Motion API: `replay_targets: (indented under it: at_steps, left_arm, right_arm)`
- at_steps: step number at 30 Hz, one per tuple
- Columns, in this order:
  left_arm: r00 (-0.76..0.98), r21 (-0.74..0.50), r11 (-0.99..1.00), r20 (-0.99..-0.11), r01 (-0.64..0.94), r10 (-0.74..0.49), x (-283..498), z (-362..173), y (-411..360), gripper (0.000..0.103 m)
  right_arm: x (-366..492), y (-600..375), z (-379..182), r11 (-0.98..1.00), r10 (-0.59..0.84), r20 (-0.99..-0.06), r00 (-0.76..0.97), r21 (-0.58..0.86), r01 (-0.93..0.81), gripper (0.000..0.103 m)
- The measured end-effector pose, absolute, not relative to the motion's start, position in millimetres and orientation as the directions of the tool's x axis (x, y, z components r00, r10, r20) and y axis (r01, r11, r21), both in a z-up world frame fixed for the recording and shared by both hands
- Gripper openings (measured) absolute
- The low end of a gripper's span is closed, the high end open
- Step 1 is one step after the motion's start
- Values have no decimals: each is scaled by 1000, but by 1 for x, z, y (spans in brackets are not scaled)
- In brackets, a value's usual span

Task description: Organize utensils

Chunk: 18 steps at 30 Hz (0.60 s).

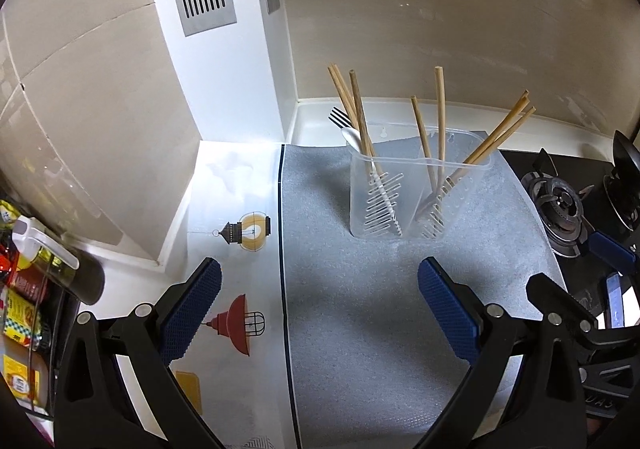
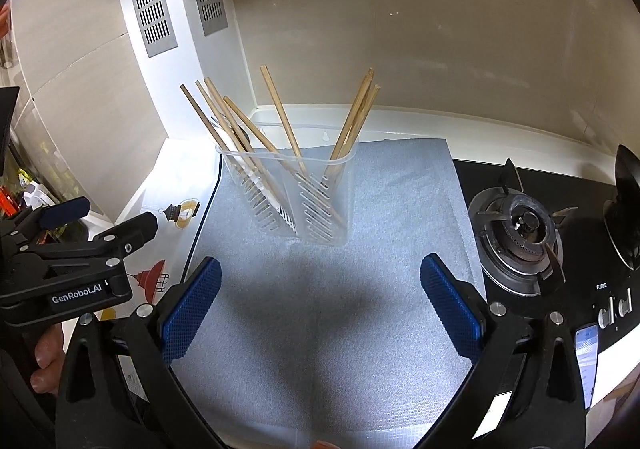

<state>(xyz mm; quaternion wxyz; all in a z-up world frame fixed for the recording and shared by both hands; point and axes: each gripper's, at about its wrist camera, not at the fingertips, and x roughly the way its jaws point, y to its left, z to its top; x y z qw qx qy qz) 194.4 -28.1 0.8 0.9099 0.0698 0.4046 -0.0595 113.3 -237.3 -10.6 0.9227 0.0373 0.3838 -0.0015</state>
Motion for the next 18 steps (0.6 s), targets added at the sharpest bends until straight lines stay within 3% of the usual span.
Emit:
replay_targets:
  at_steps: [18]
  left_arm:
    - [669,91,982,-742,165,-44,194,1,-30,96]
  right_arm:
    - [114,-237,-12,997,26,-712,701,69,34,98]
